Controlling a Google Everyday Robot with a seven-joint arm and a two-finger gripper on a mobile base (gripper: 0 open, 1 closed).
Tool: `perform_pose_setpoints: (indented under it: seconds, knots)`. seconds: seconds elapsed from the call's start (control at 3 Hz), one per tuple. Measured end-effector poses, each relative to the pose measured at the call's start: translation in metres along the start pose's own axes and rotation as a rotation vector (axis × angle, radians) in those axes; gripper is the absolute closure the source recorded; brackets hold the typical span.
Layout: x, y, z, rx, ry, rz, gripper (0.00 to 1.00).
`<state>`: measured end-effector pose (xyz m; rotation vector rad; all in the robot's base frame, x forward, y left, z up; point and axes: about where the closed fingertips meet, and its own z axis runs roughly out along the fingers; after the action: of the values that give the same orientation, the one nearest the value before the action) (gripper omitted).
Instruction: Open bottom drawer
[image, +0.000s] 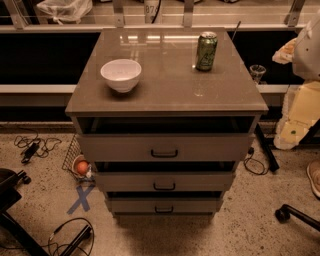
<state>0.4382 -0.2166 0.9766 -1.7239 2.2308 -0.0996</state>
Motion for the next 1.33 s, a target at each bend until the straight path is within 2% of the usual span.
perform_pose_setpoints:
  seconds: [0.33, 0.67, 1.0, 1.33]
  knots:
    - [0.0, 0.0, 0.0, 0.0, 0.0, 0.0, 0.0]
    - [-0.002, 0.001, 0.013, 0.02, -0.038, 0.011, 0.0]
    - [-0.008, 0.025, 0.046, 0.032, -0.14, 0.01, 0.0]
    - [-0.018, 0.069, 0.107, -0.011, -0.276, -0.003, 0.0]
